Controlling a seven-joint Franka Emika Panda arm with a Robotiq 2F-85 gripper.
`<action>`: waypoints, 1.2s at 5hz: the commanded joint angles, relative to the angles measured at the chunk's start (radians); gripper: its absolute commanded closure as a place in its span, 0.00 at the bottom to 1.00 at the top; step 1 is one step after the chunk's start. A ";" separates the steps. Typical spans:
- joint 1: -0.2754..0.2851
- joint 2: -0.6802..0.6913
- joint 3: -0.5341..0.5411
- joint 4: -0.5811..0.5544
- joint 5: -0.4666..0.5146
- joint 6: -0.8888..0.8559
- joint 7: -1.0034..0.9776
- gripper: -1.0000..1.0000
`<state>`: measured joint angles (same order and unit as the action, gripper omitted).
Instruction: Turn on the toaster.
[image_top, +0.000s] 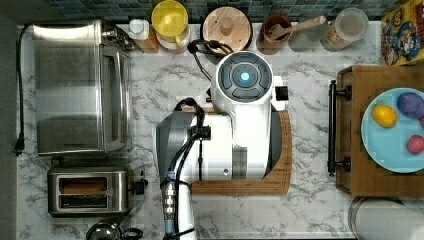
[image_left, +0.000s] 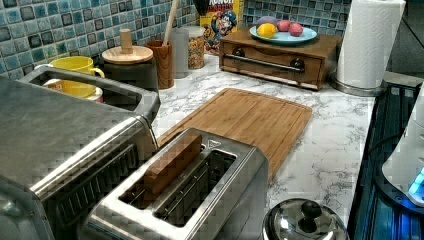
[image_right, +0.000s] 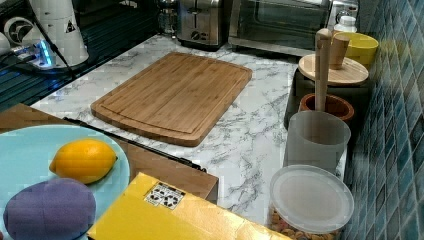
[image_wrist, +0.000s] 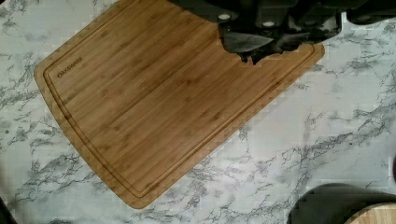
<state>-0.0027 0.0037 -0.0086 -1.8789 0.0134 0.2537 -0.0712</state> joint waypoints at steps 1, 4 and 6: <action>0.001 -0.001 0.000 0.000 0.012 0.005 -0.001 1.00; 0.086 -0.011 0.086 -0.183 0.087 0.126 -0.227 1.00; 0.138 -0.116 0.137 -0.312 0.145 0.178 -0.301 1.00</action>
<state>0.0331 -0.0100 0.0776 -2.1562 0.1113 0.4346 -0.3191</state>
